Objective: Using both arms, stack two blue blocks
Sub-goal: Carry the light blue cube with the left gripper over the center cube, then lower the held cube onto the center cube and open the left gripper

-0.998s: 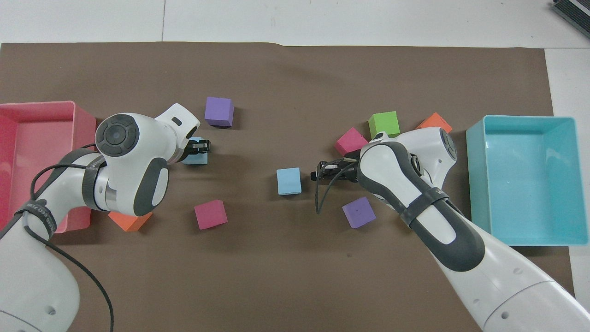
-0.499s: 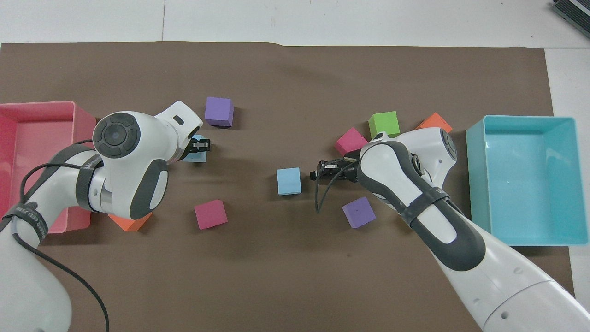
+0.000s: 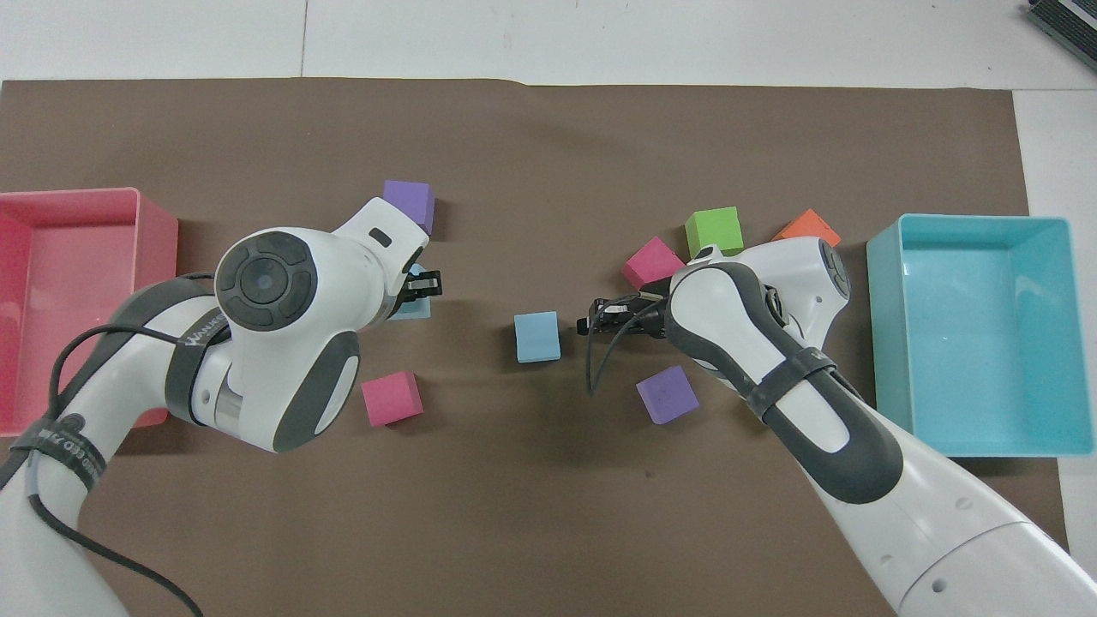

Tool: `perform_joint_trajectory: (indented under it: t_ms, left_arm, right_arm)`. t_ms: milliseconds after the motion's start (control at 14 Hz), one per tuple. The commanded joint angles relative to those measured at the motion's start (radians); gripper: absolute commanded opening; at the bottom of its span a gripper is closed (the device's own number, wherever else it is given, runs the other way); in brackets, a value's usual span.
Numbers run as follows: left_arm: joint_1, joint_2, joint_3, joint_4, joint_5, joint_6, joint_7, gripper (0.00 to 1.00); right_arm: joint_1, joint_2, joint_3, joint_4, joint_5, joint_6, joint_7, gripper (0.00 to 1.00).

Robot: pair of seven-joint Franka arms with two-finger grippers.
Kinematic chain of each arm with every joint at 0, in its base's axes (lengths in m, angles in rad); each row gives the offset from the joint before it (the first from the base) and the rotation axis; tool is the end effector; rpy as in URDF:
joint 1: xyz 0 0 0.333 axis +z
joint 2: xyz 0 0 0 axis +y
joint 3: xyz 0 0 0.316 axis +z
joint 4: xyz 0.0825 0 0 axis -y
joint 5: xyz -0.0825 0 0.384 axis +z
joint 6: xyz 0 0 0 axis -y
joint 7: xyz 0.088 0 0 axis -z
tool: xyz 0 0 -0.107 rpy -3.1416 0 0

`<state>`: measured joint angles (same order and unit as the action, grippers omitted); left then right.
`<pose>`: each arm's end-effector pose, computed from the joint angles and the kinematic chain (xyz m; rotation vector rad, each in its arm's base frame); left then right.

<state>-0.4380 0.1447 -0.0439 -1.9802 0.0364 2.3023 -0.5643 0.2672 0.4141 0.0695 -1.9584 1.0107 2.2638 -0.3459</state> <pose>0.5347 -0.2779 0.4122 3.0609 0.0942 0.2537 0.5727 0.2221 0.2643 -2.3844 0.0545 0.1258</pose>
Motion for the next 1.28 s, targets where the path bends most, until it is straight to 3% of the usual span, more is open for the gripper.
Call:
perform_joint_trajectory:
  t_ms: [0, 214, 499, 998, 1211]
  left_arm:
    - [-0.071, -0.001, 0.015, 0.034, 0.026, -0.041, -0.127, 0.1]
    - [-0.12, 0.013, 0.015, 0.063, 0.026, -0.041, -0.219, 0.1]
    - [-0.177, 0.085, 0.015, 0.149, 0.025, -0.075, -0.253, 0.08]
    - [-0.205, 0.108, 0.012, 0.165, 0.031, -0.052, -0.255, 0.07]
    - [-0.242, 0.159, 0.013, 0.199, 0.031, -0.049, -0.255, 0.06]
  right_arm:
    - [-0.019, -0.001, 0.015, -0.008, 0.037, 0.01, -0.041, 0.0]
    - [-0.019, -0.001, 0.015, -0.008, 0.039, 0.01, -0.041, 0.0]
    - [-0.019, -0.001, 0.013, -0.008, 0.037, 0.01, -0.041, 0.0]
    - [-0.02, -0.001, 0.015, -0.008, 0.037, 0.01, -0.041, 0.0]
    - [-0.02, -0.001, 0.015, -0.008, 0.037, 0.01, -0.041, 0.0]
